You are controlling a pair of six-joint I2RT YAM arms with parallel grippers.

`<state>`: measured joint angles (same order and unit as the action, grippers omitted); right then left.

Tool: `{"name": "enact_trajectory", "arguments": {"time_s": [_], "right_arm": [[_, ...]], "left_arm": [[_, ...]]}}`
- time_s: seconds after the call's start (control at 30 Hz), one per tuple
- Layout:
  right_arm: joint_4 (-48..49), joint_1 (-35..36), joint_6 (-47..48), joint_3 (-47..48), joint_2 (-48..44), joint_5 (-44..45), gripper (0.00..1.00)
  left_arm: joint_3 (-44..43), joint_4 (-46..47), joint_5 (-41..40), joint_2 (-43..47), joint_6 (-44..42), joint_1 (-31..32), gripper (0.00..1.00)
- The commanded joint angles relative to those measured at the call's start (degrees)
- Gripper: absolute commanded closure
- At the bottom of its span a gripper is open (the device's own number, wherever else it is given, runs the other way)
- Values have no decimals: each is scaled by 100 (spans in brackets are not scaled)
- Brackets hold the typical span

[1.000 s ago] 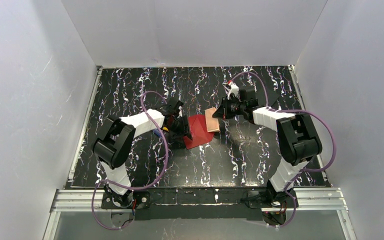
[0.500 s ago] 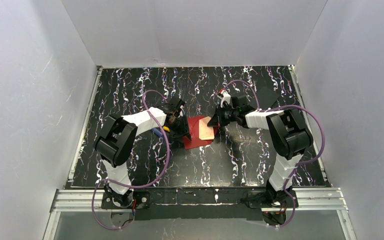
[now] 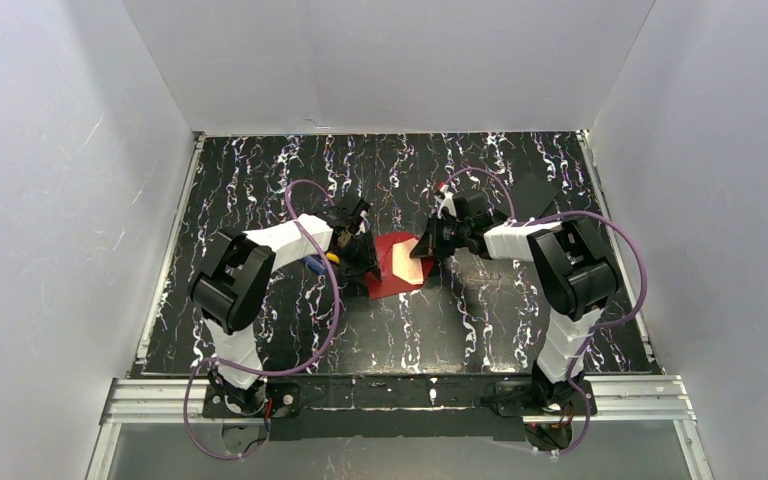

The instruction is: Place the letter into the envelope and seal it

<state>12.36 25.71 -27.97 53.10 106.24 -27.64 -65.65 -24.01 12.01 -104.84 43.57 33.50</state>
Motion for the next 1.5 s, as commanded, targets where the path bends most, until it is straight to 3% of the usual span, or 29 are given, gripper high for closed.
{"name": "enact_trajectory", "arguments": {"time_s": [0.0,0.17,0.5,0.57,0.7,0.83,0.97,1.07,1.13,1.2,1.27,1.47], "right_arm": [[-107,88,-590,176,163,30,99],[-535,222,-504,569,416,-65,99],[-436,657,-793,791,708,-58,95],[-491,671,-775,842,696,-50,89],[-946,635,-519,989,415,292,65],[-1407,531,-330,1079,107,641,58],[-1540,522,-272,1019,-37,897,59],[-1529,522,-293,929,-82,939,78],[-1607,522,-254,870,-149,985,82],[-1760,522,-190,851,-199,1061,76],[-1853,522,-158,815,-303,1160,60],[-2210,522,-288,956,-522,1431,45]], "left_arm": [[34,-170,-125,-274,-114,43,60],[-14,-199,-111,-321,-235,43,60],[-122,-300,-94,-471,-483,43,61],[-145,-331,-94,-496,-521,43,61],[-116,-368,-101,-460,-543,39,61],[-41,-339,-99,-432,-551,41,62],[-22,-324,-19,-398,-550,43,64],[-3,-152,216,-189,-621,47,63],[0,34,413,29,-669,41,62],[-71,168,509,217,-685,38,61],[-220,175,501,314,-662,34,61],[-558,192,534,375,-485,34,60]]}}
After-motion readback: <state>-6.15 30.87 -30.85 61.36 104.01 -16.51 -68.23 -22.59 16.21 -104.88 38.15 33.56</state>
